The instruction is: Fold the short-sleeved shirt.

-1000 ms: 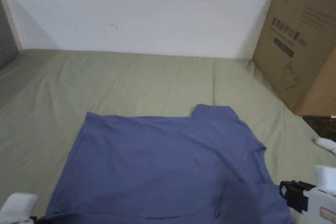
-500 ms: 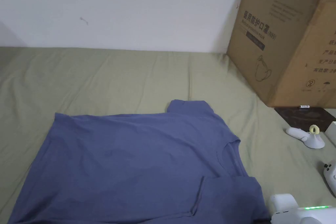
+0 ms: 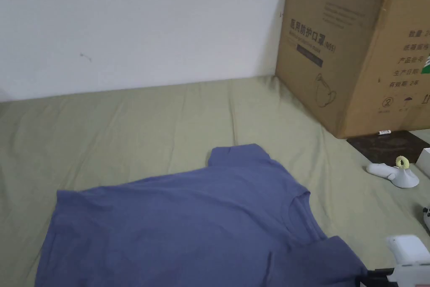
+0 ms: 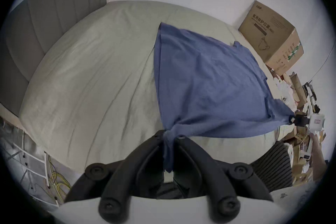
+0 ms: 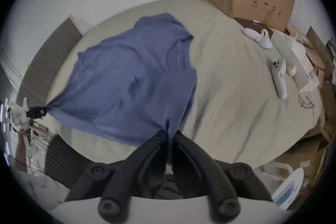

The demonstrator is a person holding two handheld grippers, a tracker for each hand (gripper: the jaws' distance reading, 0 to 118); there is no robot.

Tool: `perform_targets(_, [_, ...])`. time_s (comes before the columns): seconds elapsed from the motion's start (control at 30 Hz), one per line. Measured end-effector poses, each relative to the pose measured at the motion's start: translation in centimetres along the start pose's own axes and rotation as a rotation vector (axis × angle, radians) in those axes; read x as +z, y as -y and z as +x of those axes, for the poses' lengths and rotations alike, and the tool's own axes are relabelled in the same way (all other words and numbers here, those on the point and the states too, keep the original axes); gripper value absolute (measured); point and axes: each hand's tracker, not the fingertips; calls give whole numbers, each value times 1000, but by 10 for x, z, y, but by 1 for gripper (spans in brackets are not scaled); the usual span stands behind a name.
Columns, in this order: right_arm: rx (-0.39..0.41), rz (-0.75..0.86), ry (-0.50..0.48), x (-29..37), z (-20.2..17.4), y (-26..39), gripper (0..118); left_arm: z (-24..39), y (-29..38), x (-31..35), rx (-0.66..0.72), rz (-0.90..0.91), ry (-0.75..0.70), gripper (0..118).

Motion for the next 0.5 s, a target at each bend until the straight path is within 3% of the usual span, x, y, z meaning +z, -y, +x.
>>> perform_targets(0.17, [-64, 12, -4, -43, -1, -84, 4, -6, -80, -56, 40, 1, 37, 6])
perform_targets(0.33, [-132, -62, 30, -132, 8, -165, 4, -7, -140, -141, 61, -21, 7, 6])
perform_targets(0.5, [-145, -135, 105, -202, 13, -187, 6, -9, -153, -198, 78, -77, -7, 7])
